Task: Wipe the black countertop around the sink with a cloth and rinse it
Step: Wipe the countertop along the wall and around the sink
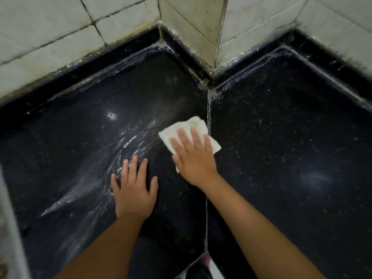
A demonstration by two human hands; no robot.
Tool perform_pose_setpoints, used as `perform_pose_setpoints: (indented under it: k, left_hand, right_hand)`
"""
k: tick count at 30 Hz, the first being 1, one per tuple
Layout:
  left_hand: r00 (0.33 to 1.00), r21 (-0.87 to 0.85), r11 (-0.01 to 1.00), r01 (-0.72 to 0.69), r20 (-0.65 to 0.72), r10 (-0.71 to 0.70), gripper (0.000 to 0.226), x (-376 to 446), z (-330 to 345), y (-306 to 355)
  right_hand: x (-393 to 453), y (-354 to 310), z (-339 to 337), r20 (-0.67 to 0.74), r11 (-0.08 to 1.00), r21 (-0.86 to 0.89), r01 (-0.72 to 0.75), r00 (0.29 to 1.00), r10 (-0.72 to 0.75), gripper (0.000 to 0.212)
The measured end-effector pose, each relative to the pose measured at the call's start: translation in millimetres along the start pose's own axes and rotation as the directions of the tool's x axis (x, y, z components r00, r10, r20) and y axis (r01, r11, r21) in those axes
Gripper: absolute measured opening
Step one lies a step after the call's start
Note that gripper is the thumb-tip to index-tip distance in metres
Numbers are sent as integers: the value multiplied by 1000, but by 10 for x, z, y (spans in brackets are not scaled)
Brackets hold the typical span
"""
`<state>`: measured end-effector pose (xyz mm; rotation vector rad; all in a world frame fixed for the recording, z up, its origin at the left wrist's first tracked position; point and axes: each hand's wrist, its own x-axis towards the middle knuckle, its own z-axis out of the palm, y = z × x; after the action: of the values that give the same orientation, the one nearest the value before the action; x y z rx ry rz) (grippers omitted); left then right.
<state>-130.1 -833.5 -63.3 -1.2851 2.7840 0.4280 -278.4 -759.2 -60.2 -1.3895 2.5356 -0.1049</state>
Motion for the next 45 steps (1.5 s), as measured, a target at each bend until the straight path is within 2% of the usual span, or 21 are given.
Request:
perform_pose_setpoints:
  k: [2, 4, 7, 8, 11, 13, 15, 17, 19, 22, 24, 25, 28, 31, 34, 36, 38, 40, 42, 44, 45]
  left_hand:
    - [1000, -5, 1000, -2, 3, 2, 84, -9, -19, 5]
    - [1000, -2, 1000, -1, 10, 1, 76, -16, -50, 8]
    - [999, 6, 1000, 9, 36, -9, 55, -25, -73, 19]
    - [999, 7, 1000, 12, 40, -12, 53, -31, -79, 25]
    - [999, 2, 1000, 3, 45, -3, 54, -40, -103, 32]
    - [999, 7, 1000, 0, 45, 0, 54, -42, -99, 29]
    - [999, 11, 1000, -1, 46, 1, 54, -49, -96, 25]
    - [999, 19, 1000, -4, 50, 3, 54, -54, -92, 18]
    - [999, 28, 1000, -8, 47, 7, 54, -44, -90, 21]
    - [999, 29, 1000, -11, 41, 10, 54, -46, -91, 33]
    - [999, 25, 1000, -14, 44, 12, 54, -63, -97, 36]
    - [999, 25, 1000, -12, 52, 10, 54, -73, -103, 35]
    - [997, 59, 998, 7, 71, -11, 53, -108, -133, 48]
    - [996, 93, 996, -15, 85, 7, 52, -137, -190, 60]
    - [980, 67, 979, -191, 63, 187, 49, -195, -257, 35]
    - [939, 35, 938, -345, 7, 345, 47, -272, -296, -24]
    - [903, 31, 902, -430, -19, 430, 45, -378, -332, -71]
    - [882, 51, 881, -471, 31, 470, 46, -531, -340, -80]
    - [865, 40, 868, -496, 116, 489, 48, -695, -297, -55]
    - [848, 7, 858, -513, 157, 506, 48, -846, -263, -14]
    - [845, -2, 857, -515, 168, 508, 47, -914, -248, -11]
  right_hand:
    - [-360, 88, 114, -69, 998, -16, 56, 996, -57, 47]
    - [-806, 382, 202, -40, 1000, -24, 14, 999, -15, 42]
    - [-1391, 974, 145, -49, 972, 9, -236, 970, 236, 52]
    - [-1474, 1158, 60, -49, 932, 42, -361, 931, 362, 54]
    - [-1435, 1615, -146, 26, 694, 153, -703, 705, 709, 51]
    - [-1223, 1785, -305, 54, 568, 200, -798, 588, 807, 51]
    - [-925, 1861, -409, 76, 518, 227, -824, 546, 834, 52]
    - [-642, 1742, -423, 110, 595, 191, -781, 619, 777, 52]
    - [-410, 1401, -370, 119, 739, 118, -663, 748, 653, 51]
    - [-365, 561, -199, 107, 919, 6, -394, 914, 391, 52]
    - [-624, 78, -6, -2, 981, -31, -191, 982, 191, 48]
    - [-798, -76, 79, -38, 987, -47, -151, 988, 149, 48]
    - [-1425, -181, 307, 37, 998, 9, -67, 997, 67, 45]
    - [-2023, 76, 451, -35, 997, -43, -66, 997, 64, 49]
    - [-2479, 504, 386, 3, 958, 8, -285, 959, 285, 58]
    - [-2667, 777, 241, 15, 878, 77, -473, 881, 473, 76]
    - [-2705, 940, 84, 117, 763, 133, -633, 774, 622, 68]
    - [-2548, 949, 46, 100, 667, 108, -737, 676, 730, 53]
    - [-2239, 679, -17, 111, 693, 78, -717, 697, 708, 63]
    - [-1972, 244, 23, 130, 803, 60, -593, 802, 583, 93]
    - [-1918, 3, 69, 103, 843, -22, -537, 838, 536, 90]
